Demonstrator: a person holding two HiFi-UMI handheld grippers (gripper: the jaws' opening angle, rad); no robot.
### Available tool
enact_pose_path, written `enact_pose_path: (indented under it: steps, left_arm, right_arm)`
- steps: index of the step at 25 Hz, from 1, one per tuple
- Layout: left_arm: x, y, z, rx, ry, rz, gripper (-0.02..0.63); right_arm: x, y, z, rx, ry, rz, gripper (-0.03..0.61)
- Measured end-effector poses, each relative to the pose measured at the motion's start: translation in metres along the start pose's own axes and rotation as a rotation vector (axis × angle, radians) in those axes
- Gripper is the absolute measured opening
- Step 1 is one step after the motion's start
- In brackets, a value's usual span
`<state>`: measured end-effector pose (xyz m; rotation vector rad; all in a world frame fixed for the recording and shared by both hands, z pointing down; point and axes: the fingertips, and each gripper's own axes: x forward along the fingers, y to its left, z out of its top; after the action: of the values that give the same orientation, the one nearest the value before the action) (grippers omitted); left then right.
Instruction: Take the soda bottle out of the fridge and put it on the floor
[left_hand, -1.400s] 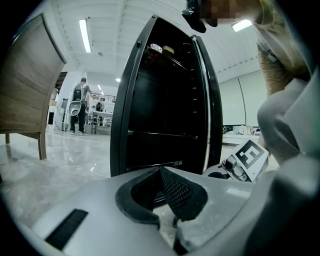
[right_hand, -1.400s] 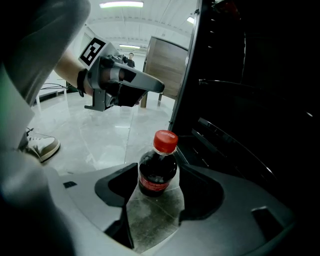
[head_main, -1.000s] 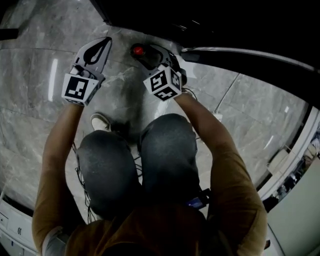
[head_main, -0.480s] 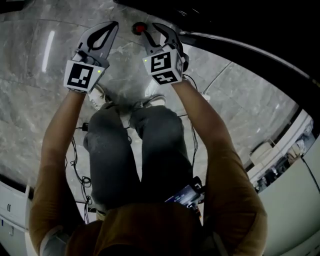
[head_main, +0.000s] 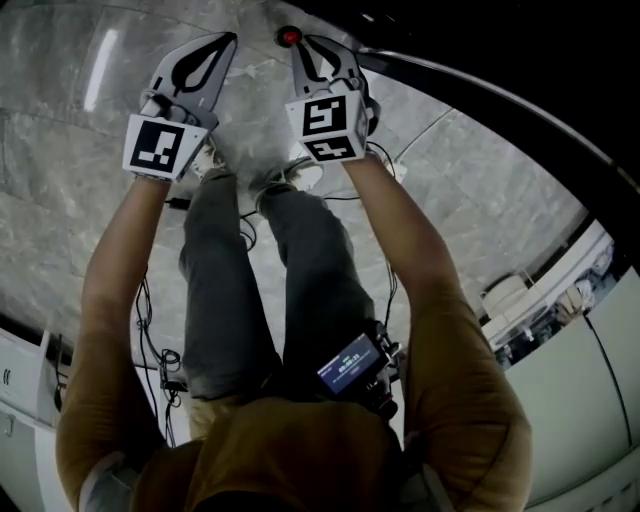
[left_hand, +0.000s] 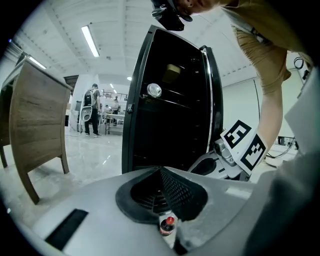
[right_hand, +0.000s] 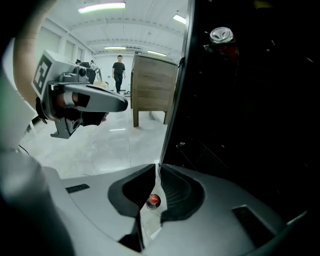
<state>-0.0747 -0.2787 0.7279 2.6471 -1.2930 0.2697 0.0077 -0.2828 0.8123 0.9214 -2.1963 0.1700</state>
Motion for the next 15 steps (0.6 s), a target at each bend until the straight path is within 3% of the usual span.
enact_pose_path:
  steps: [6, 15]
  left_arm:
    - [-0.047, -0.009, 0.107, -0.014, -0.020, 0.025, 0.000]
    - [-0.044, -0.021, 0.141, -0.057, -0.034, -0.004, 0.000]
  right_arm:
    - [-0.081, 0.010, 0.085, -0.027, -0.002, 0.001, 0.005]
    - [-0.111, 0.003, 0.118, -0.022, -0.014, 0.015, 0.002]
